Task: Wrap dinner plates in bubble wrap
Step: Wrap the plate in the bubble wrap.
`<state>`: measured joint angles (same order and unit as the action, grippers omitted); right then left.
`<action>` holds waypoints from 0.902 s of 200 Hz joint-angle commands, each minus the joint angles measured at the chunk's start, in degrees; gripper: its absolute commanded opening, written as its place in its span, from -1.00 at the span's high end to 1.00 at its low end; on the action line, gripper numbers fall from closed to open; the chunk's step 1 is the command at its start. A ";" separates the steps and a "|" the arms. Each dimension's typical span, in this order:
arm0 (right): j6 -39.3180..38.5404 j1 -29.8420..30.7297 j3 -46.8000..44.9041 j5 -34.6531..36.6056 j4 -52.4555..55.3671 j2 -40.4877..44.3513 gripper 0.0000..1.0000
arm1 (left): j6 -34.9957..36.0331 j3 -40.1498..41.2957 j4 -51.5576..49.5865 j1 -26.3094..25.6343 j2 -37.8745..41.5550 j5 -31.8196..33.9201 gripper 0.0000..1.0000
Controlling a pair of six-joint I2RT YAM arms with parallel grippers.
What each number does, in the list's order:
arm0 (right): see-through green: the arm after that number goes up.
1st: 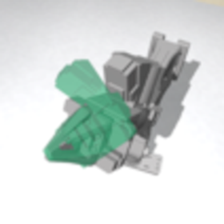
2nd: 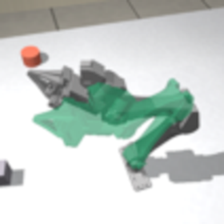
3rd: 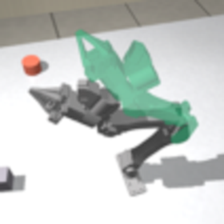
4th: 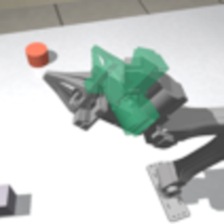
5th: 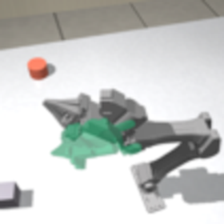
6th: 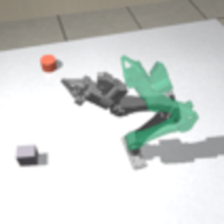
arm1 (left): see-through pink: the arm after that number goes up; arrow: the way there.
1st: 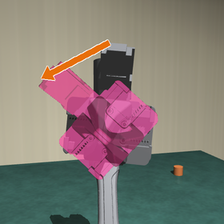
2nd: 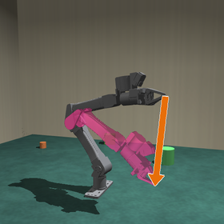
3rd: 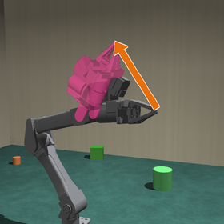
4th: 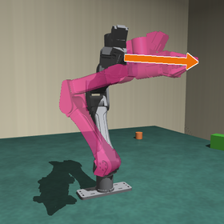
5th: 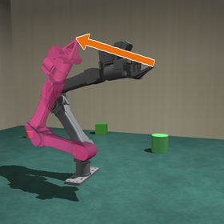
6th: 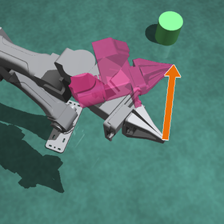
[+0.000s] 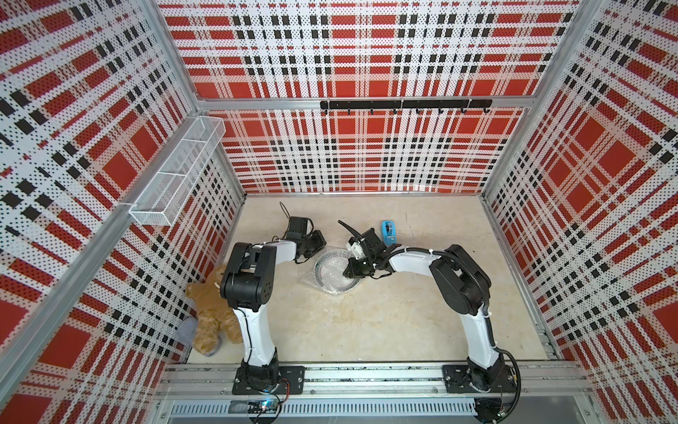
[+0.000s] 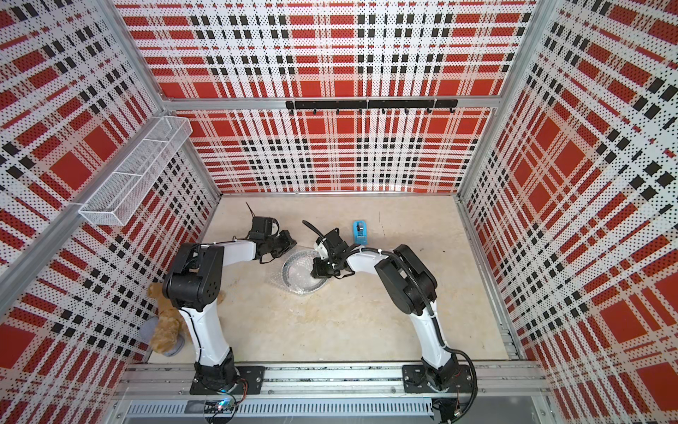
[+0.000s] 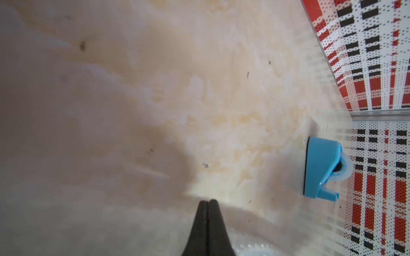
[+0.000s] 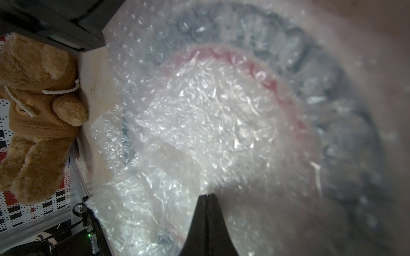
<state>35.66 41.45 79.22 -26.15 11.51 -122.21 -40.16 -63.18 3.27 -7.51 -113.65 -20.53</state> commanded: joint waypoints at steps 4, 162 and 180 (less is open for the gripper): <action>0.27 0.22 -2.67 3.66 7.12 -1.45 1.00 | 1.23 2.78 2.94 1.26 -2.15 0.49 1.00; 1.05 0.21 -3.29 4.47 7.34 -1.38 1.00 | 7.70 1.43 -2.72 17.52 2.46 1.53 0.14; 0.99 0.29 -3.14 4.55 7.40 -1.45 1.00 | 9.98 2.32 -3.98 17.69 5.33 2.57 -0.18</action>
<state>36.34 41.47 78.54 -25.85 11.44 -121.93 -33.95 -61.67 4.43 9.13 -112.22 -20.03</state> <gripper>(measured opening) 0.042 0.523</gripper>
